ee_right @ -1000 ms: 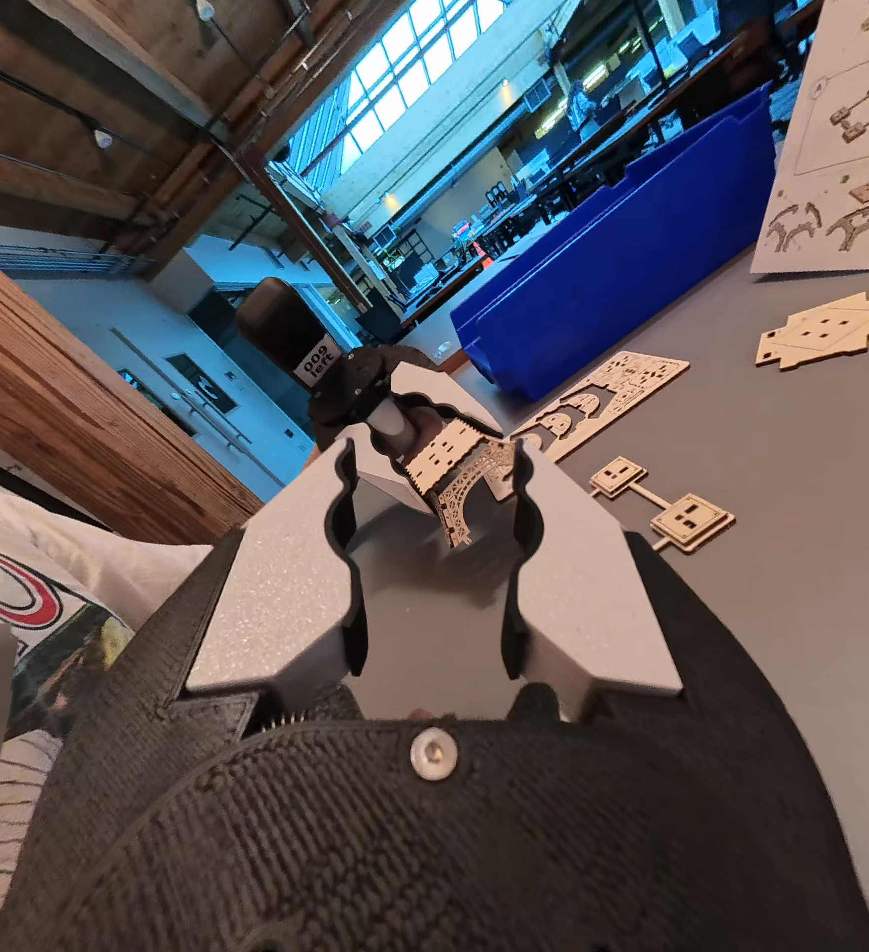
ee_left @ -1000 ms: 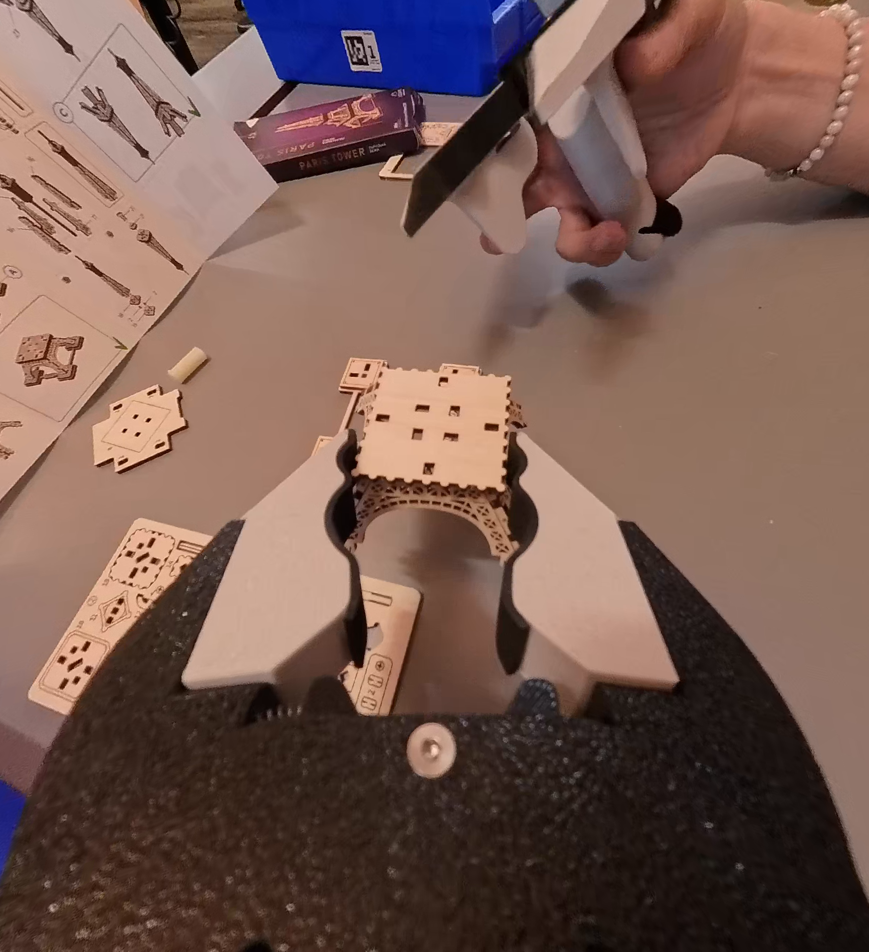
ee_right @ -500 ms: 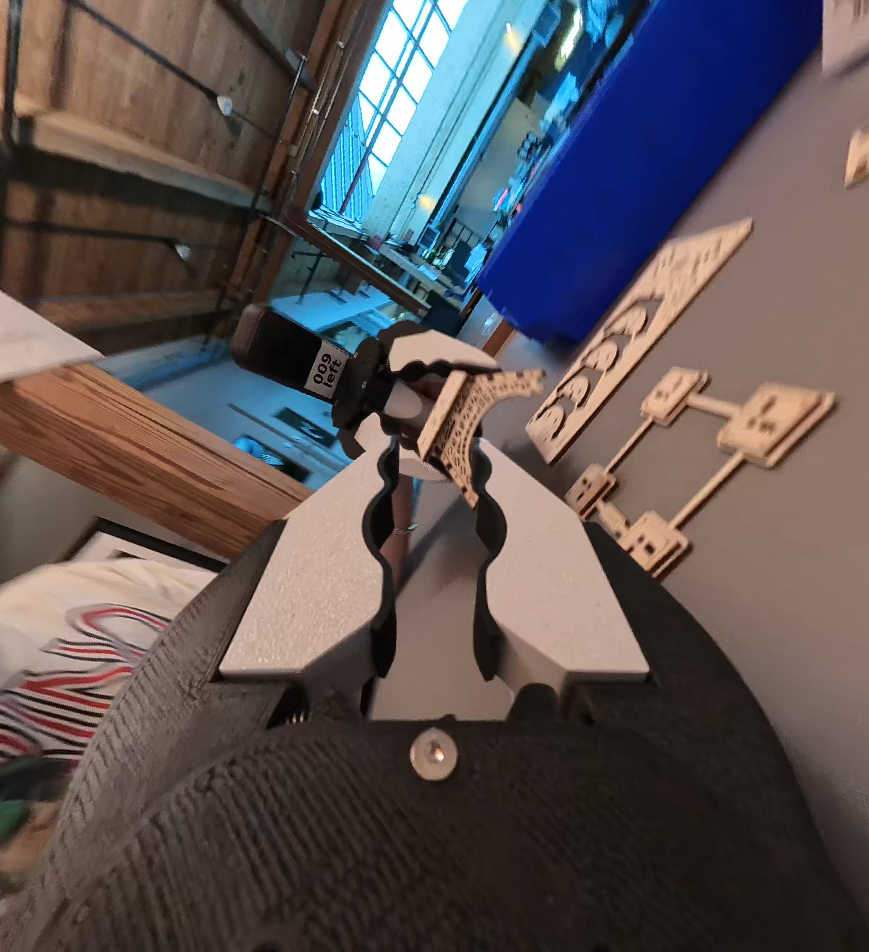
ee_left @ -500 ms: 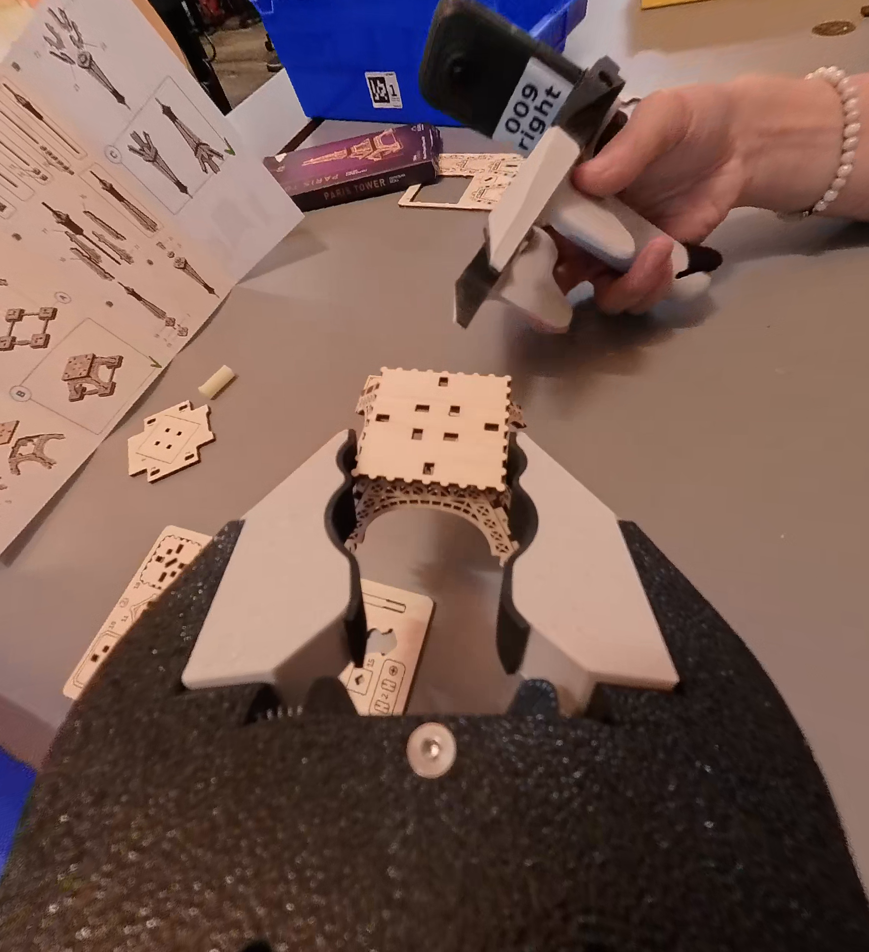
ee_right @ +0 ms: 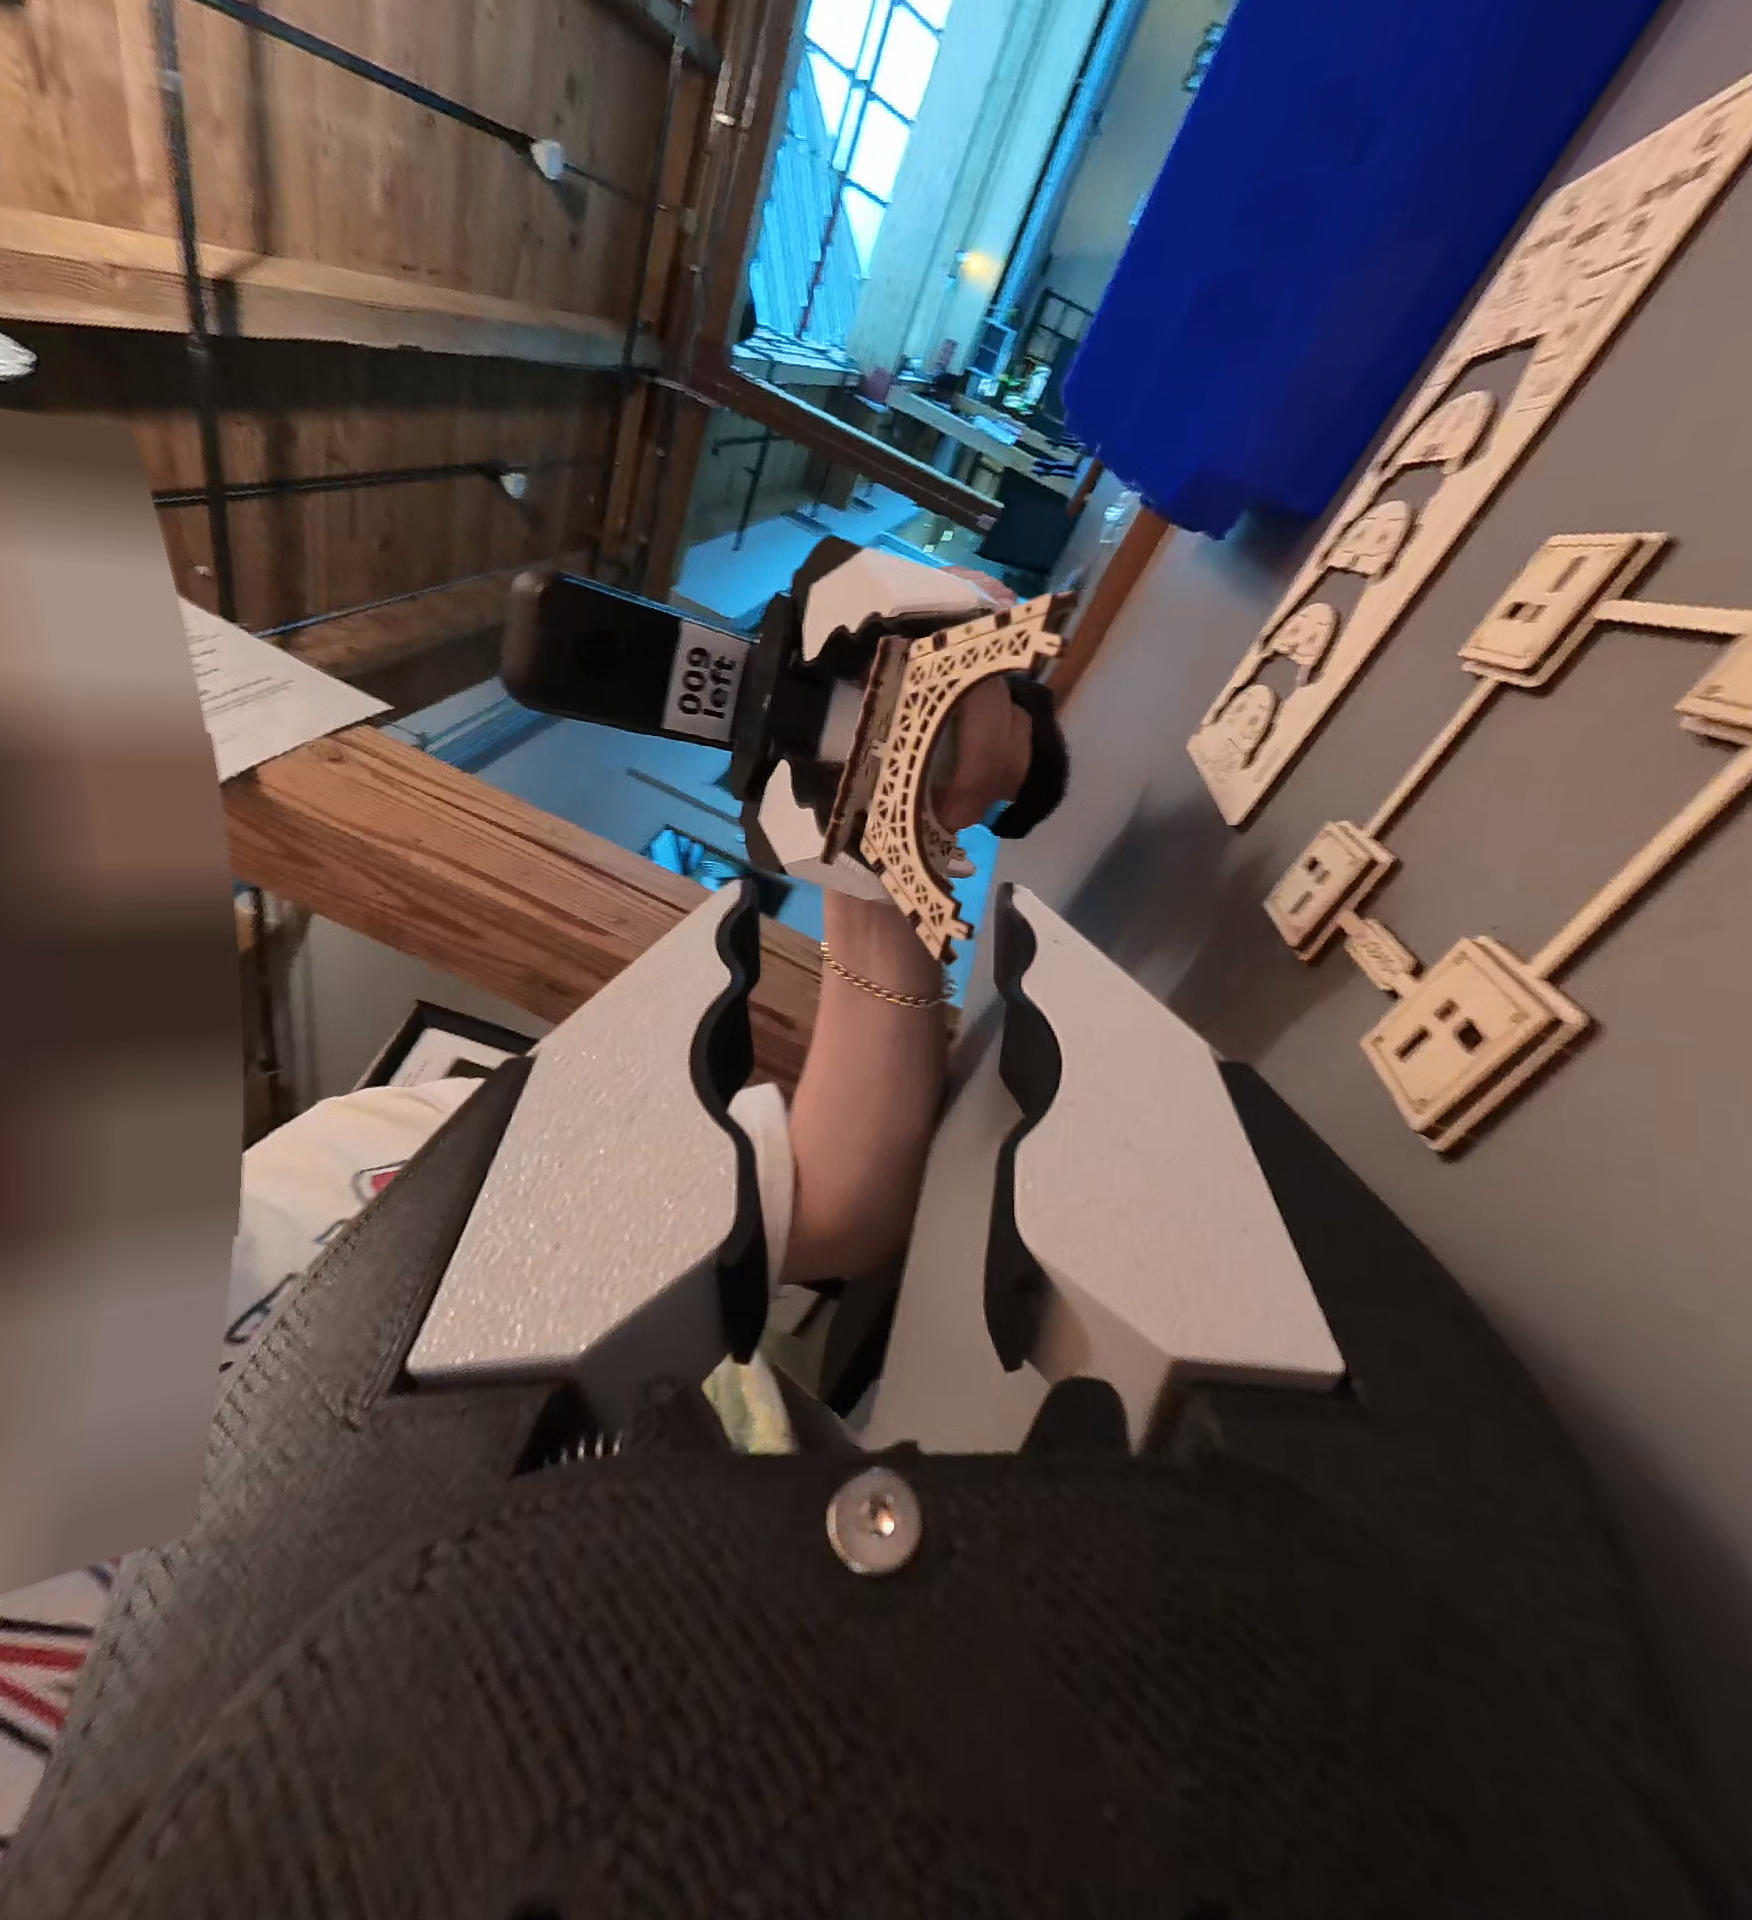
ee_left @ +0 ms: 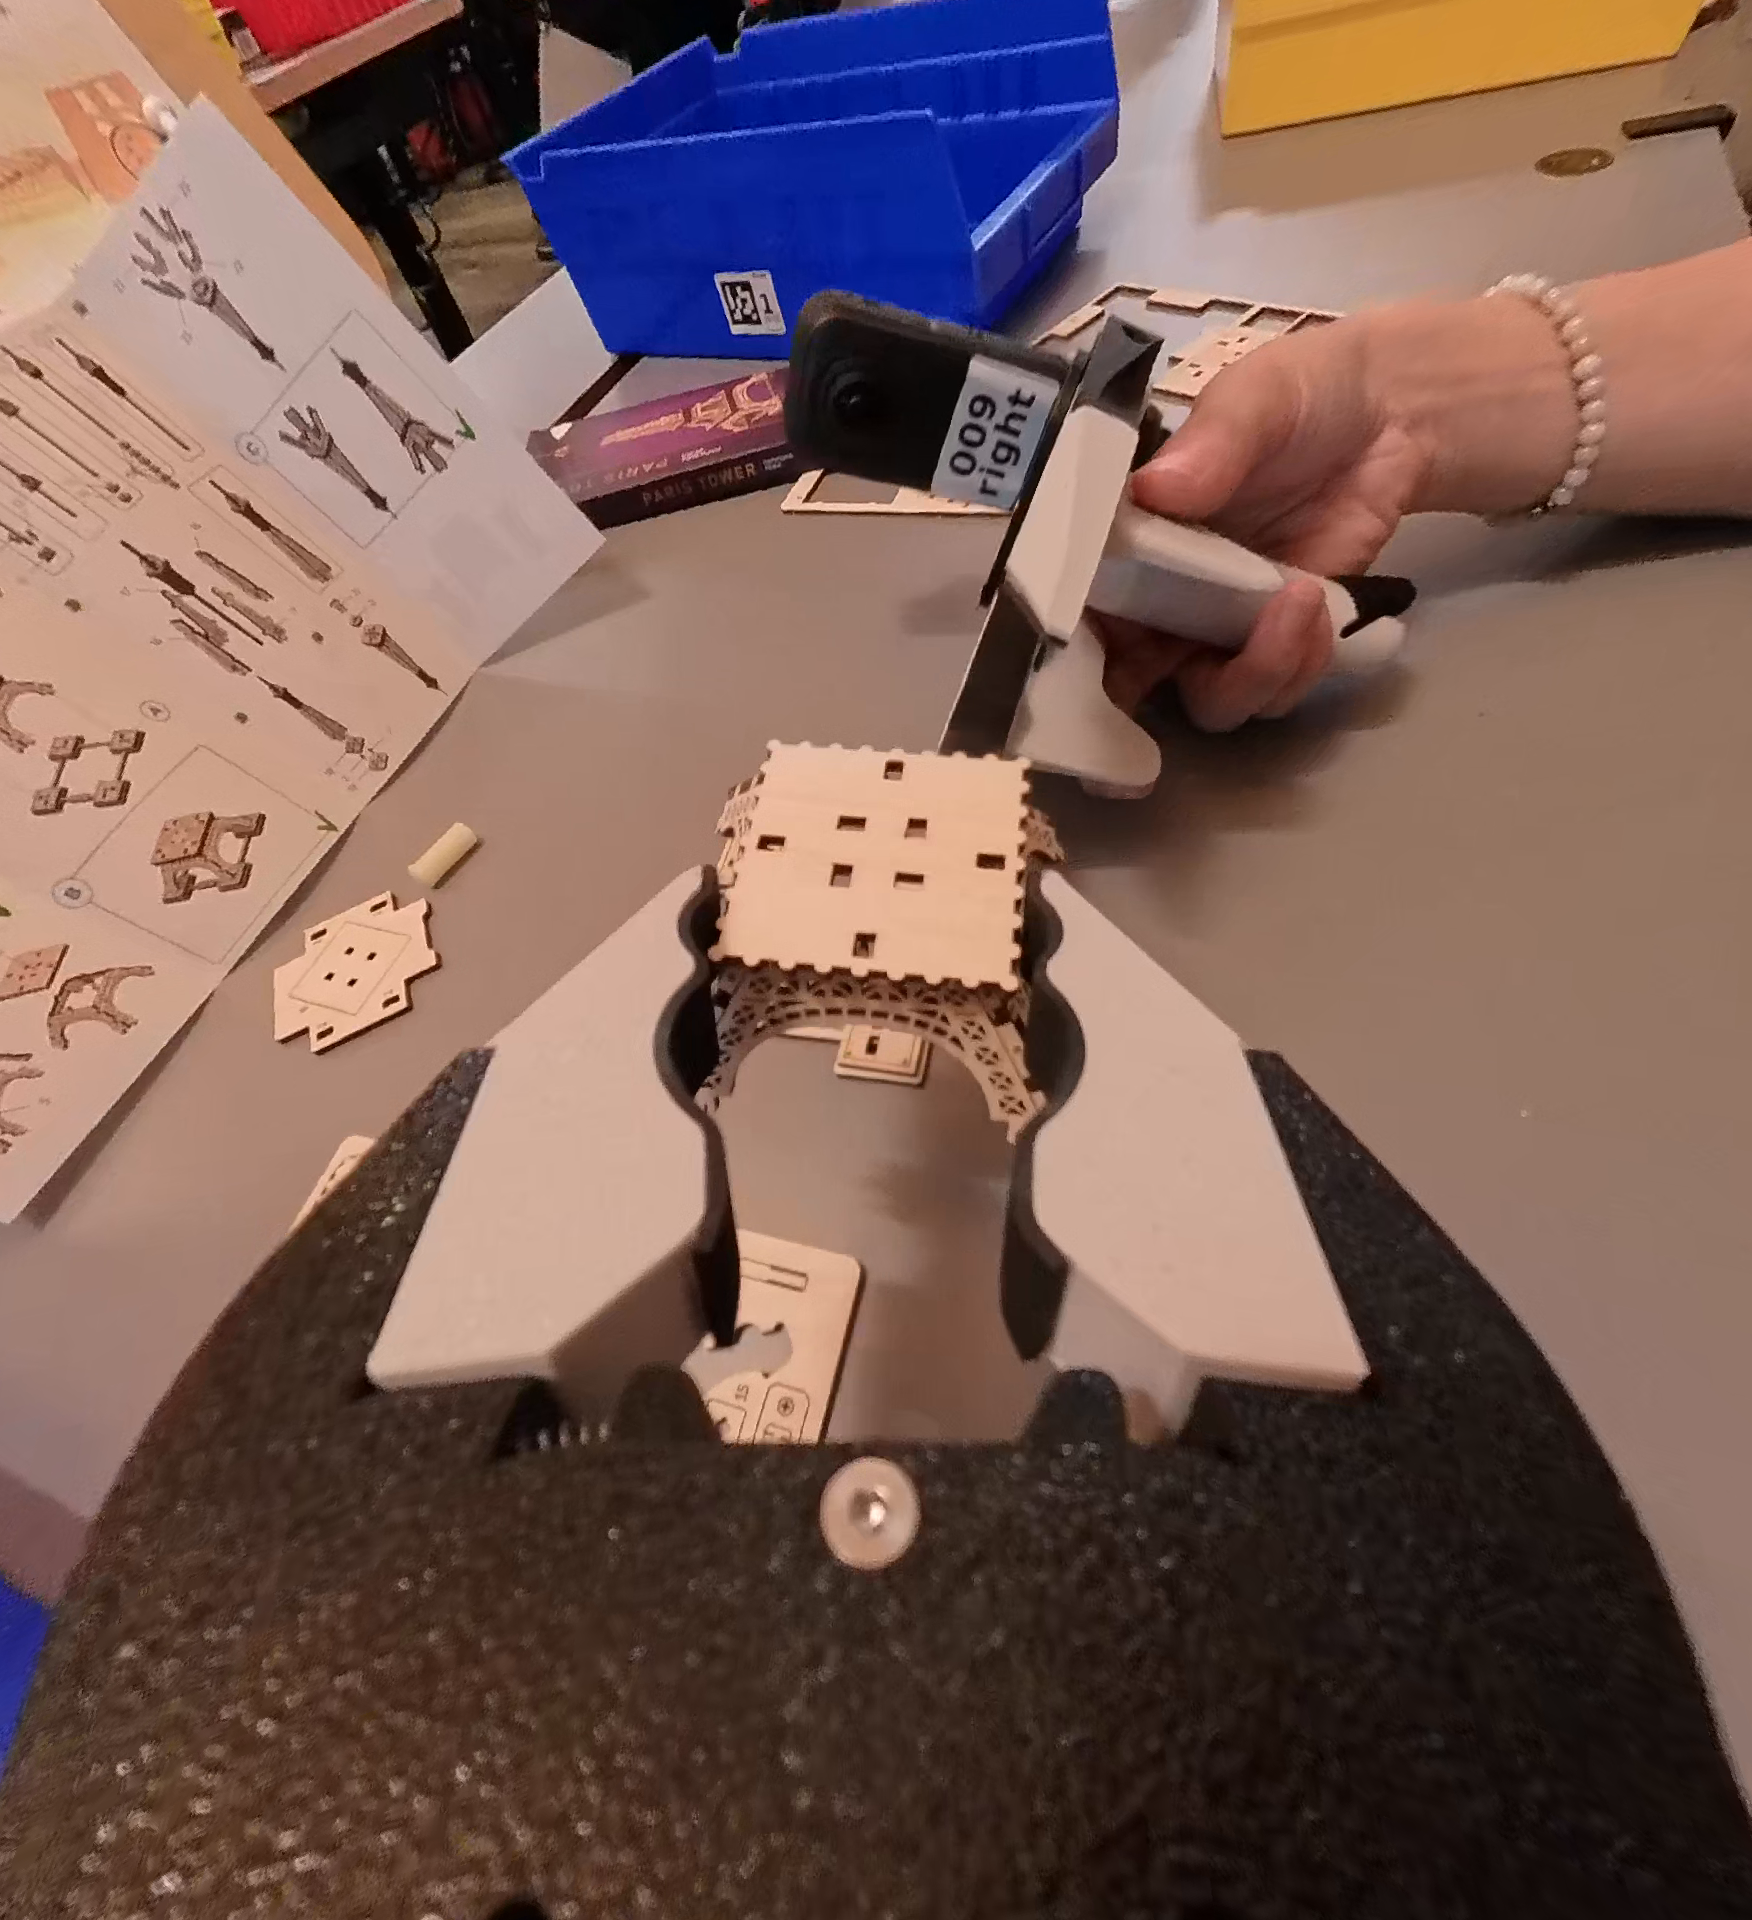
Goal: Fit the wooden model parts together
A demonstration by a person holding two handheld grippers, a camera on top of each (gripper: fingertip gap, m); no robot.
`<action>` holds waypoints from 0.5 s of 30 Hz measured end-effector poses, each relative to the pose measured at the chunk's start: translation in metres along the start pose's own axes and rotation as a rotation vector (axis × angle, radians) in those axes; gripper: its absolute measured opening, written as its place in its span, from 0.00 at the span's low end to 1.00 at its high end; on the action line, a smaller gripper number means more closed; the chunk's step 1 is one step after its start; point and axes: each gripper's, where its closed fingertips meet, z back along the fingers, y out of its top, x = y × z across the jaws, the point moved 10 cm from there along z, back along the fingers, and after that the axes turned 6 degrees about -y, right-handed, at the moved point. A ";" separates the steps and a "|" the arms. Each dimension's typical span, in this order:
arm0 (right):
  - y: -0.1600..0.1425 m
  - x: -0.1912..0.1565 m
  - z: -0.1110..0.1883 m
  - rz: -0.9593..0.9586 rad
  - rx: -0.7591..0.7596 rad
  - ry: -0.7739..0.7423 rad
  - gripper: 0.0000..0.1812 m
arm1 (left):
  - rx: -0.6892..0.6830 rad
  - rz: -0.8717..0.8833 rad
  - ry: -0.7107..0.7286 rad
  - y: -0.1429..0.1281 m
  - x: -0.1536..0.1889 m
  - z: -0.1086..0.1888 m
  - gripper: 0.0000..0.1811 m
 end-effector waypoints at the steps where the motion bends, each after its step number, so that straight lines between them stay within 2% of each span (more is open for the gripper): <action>1: -0.001 0.000 -0.001 -0.007 -0.003 0.018 0.24 | 0.008 -0.007 -0.005 0.001 0.001 0.000 0.30; 15: -0.007 -0.004 -0.010 -0.090 0.063 0.240 0.15 | 0.153 -0.042 -0.116 0.017 0.013 0.002 0.30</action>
